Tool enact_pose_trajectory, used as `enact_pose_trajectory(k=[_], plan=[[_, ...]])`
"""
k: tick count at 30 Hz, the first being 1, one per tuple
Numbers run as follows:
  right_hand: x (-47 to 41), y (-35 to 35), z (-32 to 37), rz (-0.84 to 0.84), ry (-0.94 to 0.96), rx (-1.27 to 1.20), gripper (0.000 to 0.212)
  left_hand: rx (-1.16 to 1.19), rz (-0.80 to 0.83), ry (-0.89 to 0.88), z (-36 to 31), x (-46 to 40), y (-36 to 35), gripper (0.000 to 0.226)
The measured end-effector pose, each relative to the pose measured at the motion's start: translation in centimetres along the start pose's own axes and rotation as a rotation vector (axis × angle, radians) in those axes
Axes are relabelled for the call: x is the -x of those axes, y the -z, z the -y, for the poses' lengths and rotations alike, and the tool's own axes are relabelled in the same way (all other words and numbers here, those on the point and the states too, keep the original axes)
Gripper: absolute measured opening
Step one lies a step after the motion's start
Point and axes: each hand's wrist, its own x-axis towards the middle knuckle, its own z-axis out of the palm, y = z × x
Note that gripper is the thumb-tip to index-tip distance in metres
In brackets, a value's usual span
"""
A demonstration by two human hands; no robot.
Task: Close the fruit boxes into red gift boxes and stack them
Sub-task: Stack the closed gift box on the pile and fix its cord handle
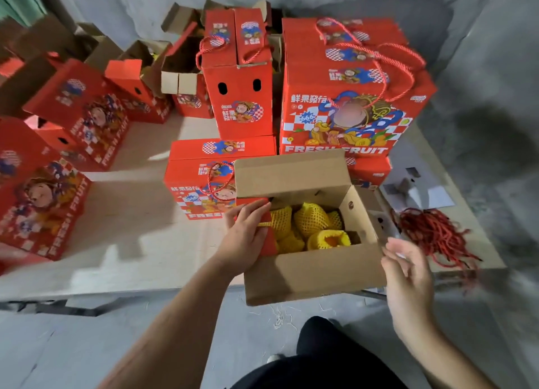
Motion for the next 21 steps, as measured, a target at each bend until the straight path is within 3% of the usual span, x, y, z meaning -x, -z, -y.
enact_pose_trajectory(k=[2,4,7,9,11,15,19,21], plan=[[0.1,0.4,-0.8,-0.043,-0.168,0.011,0.024,-0.024,-0.044,-0.011,-0.1,0.1,0.0,0.052],[-0.2,1.2,-2.4,-0.046,-0.493,-0.098,0.02,-0.042,-0.045,-0.005,-0.3,0.3,0.3,0.054],[-0.2,1.9,-4.7,0.091,-0.838,-0.178,0.023,-0.023,-0.053,0.042,-0.5,0.6,0.4,0.05],[0.0,1.3,-5.3,0.205,-0.833,0.046,0.016,-0.022,-0.059,0.066,-0.5,0.6,0.4,0.049],[-0.9,0.5,-4.5,0.178,-0.757,0.188,0.01,-0.014,-0.045,0.069,-0.5,0.7,0.5,0.049],[-5.1,0.0,-2.3,0.128,-0.735,-0.131,0.019,0.022,-0.004,0.084,-0.4,0.3,0.9,0.043],[-8.0,-0.3,-0.7,0.32,-0.733,-0.264,0.049,0.089,-0.041,0.091,-0.5,0.3,0.9,0.043],[-9.0,-1.5,1.0,0.358,-0.588,-0.236,0.063,0.096,-0.052,0.097,-0.7,0.3,0.8,0.048]])
